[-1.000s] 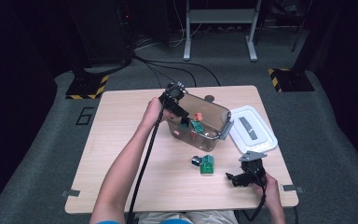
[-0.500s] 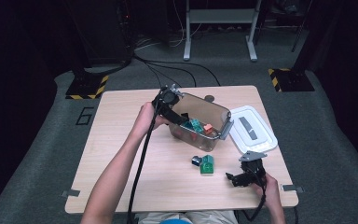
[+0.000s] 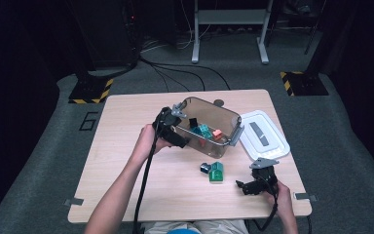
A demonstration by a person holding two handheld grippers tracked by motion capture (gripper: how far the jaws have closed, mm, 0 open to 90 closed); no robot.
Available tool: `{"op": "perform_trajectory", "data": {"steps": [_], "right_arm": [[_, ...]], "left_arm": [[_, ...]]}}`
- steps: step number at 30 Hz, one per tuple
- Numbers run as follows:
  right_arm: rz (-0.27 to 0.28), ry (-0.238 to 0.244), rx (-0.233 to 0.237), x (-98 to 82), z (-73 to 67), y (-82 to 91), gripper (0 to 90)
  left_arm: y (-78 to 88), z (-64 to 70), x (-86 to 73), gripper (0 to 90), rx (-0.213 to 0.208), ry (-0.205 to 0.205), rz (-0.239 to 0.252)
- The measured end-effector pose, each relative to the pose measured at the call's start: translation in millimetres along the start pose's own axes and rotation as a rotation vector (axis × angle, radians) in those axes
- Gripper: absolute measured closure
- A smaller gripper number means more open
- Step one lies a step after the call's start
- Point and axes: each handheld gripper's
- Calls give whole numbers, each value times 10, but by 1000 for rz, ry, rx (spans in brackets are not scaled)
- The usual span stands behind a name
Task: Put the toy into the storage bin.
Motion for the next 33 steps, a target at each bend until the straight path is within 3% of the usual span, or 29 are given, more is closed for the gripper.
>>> {"op": "perform_trajectory", "data": {"steps": [15, 33], "right_arm": [[0, 0, 0, 0, 0, 0, 0], [0, 0, 0, 0, 0, 0, 0]], "left_arm": [[-382, 287, -377, 34, -60, 50, -19], [-800, 599, -533, 15, -114, 117, -17]]}}
Point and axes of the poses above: each handheld gripper's, and its own axes: y roughly backward along the jaws, x roughly out of its top, z roughly to its right, and after that the axes turned 2 degrees about z, right-handed
